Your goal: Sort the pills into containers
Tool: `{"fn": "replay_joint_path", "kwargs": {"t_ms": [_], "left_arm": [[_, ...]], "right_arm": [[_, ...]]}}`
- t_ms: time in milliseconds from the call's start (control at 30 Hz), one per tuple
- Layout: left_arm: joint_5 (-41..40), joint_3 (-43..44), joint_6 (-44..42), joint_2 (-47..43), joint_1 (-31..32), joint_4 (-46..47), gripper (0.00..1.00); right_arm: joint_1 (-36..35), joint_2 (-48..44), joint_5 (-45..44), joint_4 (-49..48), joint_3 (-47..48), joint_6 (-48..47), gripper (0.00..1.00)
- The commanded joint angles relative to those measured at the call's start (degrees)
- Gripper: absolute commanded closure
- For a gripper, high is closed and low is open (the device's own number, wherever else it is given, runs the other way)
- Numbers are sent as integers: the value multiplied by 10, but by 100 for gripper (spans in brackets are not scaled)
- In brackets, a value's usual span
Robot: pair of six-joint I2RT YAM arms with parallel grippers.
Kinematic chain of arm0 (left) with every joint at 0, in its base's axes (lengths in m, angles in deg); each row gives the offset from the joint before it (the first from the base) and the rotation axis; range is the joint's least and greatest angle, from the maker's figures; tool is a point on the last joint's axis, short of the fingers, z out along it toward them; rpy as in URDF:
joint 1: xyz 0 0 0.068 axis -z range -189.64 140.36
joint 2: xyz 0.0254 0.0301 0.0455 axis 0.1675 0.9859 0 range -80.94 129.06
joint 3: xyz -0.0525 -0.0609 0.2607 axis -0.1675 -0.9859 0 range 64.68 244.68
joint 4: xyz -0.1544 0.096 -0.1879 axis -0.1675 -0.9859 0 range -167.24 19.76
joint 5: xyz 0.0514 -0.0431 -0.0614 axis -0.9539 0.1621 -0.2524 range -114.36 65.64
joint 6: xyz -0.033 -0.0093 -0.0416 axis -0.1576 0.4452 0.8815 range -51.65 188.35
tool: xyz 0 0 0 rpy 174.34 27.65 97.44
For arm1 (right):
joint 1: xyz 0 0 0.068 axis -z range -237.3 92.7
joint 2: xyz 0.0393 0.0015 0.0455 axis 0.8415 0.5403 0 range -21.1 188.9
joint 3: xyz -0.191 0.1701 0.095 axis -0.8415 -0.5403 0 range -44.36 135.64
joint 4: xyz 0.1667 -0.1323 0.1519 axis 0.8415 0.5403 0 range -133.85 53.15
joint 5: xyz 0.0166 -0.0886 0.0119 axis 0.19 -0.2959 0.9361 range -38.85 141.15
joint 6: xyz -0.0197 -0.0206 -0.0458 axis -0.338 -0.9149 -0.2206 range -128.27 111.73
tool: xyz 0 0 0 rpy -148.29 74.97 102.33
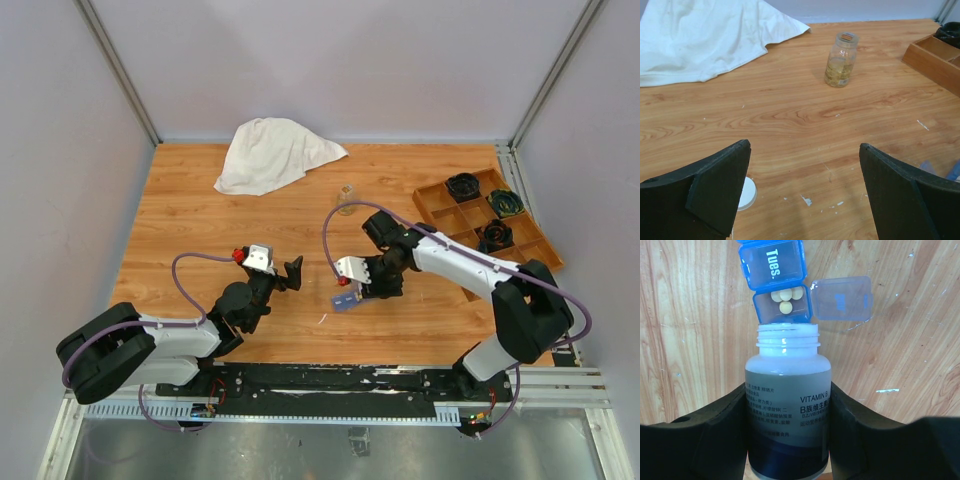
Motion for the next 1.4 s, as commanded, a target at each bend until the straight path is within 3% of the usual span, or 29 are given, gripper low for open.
{"fn": "replay_joint_path", "kwargs": {"t_ms": [0, 167, 300, 400, 467, 533, 667, 733, 800, 867, 1000, 1067, 1367], "left_arm": [[0, 8, 3, -2, -4, 15, 1], [23, 28, 17, -16, -6, -37, 1], [70, 70, 86, -66, -8, -191, 1], [98, 84, 150, -118, -9, -294, 1], [107, 88, 186, -155, -14, -348, 1], [121, 90, 221, -194, -29, -397, 1], [190, 103, 273, -235, -85, -482, 3], [206, 119, 284, -239, -109, -528, 4], [202, 142, 289, -231, -126, -577, 5], [184, 167, 286, -210, -133, -621, 6], [139, 235, 284, -136, -137, -710, 7], [132, 264, 280, -102, -137, -736, 7], [140, 278, 226, -49, -154, -708, 4]], "right_arm": [[19, -26, 46, 3, -9, 7, 99], [42, -57, 133, 4, -17, 5, 99], [76, -100, 244, -19, -30, 18, 99], [114, -142, 347, -81, -47, 67, 99], [137, -169, 401, -159, -59, 146, 99], [165, -190, 469, -307, -77, 276, 99], [185, -205, 501, -775, -154, 732, 99], [178, -207, 476, -953, -192, 857, 99], [170, -218, 440, -1042, -223, 911, 99], [167, -238, 423, -1036, -239, 911, 99], [168, -295, 432, -890, -233, 815, 98], [173, -302, 456, -883, -235, 802, 98], [187, -321, 498, -874, -235, 786, 98]]}}
